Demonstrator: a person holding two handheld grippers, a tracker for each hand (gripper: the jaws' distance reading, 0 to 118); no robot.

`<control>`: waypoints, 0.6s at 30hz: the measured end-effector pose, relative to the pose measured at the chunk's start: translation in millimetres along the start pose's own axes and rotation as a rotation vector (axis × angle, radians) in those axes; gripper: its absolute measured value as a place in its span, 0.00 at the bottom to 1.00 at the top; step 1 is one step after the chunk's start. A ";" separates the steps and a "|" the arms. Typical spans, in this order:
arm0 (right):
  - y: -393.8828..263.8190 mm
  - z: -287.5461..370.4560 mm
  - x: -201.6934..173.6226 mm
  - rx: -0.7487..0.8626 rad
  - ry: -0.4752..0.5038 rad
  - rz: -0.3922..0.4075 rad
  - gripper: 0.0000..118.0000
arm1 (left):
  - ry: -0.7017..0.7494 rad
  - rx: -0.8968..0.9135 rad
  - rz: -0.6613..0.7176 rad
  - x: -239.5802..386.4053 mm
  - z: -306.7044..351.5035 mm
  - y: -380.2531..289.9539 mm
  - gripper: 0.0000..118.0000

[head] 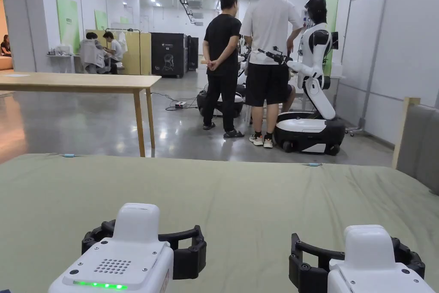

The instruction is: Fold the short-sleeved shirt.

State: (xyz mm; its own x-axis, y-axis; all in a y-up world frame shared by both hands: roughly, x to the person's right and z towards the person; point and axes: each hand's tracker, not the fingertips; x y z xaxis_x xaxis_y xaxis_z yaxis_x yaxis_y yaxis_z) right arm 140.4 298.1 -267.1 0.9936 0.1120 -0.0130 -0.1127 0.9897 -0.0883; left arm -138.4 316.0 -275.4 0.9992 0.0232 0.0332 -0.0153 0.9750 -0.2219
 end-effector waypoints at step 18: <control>2.1 10.7 10.1 -0.026 0.020 -0.012 1.00 | 0.138 0.047 -0.040 11.4 20.7 14.2 1.00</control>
State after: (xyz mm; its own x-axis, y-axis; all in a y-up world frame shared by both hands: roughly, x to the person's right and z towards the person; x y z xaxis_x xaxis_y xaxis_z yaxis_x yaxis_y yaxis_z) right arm 150.2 302.2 -256.8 0.9947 0.0978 -0.0319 -0.1008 0.9883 -0.1144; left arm -128.0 334.6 -258.0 0.9946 -0.0435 -0.0938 0.0263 0.9839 -0.1769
